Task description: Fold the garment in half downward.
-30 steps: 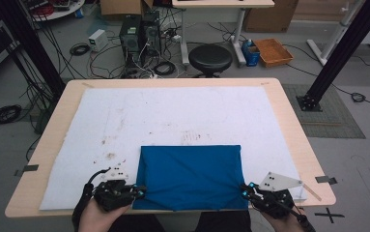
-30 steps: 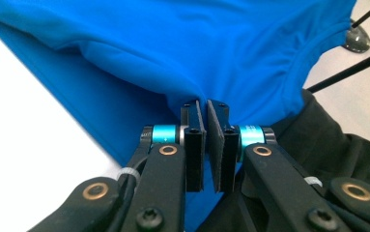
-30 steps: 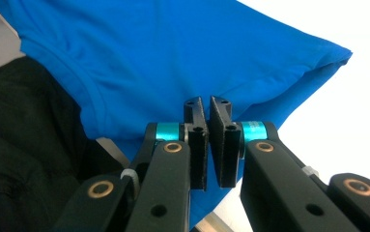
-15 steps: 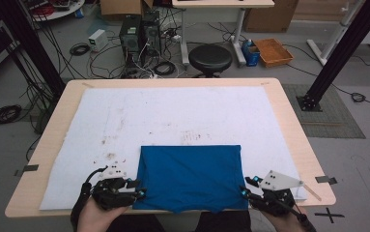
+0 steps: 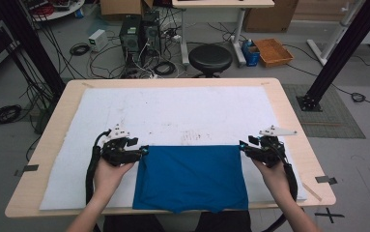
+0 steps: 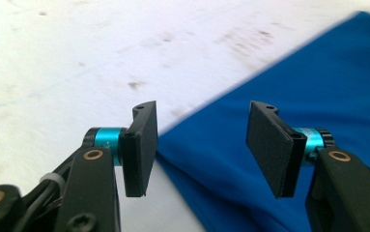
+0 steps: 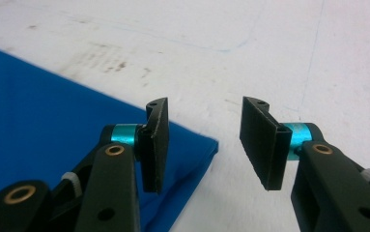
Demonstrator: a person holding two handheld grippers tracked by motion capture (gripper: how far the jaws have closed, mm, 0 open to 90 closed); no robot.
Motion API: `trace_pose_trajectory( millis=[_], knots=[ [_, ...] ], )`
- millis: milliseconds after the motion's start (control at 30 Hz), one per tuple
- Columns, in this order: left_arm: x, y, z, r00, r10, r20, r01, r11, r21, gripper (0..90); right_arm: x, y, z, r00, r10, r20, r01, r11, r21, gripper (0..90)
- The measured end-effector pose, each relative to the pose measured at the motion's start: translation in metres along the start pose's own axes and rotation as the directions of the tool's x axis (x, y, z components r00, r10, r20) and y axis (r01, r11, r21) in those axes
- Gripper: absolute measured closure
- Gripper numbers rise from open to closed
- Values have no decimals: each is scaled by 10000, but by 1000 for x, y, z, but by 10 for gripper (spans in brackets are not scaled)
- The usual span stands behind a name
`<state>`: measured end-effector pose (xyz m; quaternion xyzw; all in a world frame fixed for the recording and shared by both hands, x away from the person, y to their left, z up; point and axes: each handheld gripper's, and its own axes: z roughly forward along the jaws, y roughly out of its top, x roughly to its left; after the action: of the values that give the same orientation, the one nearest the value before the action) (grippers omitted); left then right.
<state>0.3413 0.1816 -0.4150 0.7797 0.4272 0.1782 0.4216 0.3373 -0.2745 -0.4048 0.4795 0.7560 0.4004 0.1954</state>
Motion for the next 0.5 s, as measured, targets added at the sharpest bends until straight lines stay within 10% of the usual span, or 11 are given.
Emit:
trace_pose_trajectory(
  millis=[300, 500],
  knots=[
    [10, -6, 31, 9996, -271, 33, 266, 9939, 1067, 523, -10, -4, 39, 9982, 597, 59, -600, 9923, 1081, 568],
    [14, -10, 34, 9998, -146, -150, 164, 9923, 1225, 619, -9, -9, 46, 9995, 223, -242, -184, 9884, 1509, 685]
  ],
)
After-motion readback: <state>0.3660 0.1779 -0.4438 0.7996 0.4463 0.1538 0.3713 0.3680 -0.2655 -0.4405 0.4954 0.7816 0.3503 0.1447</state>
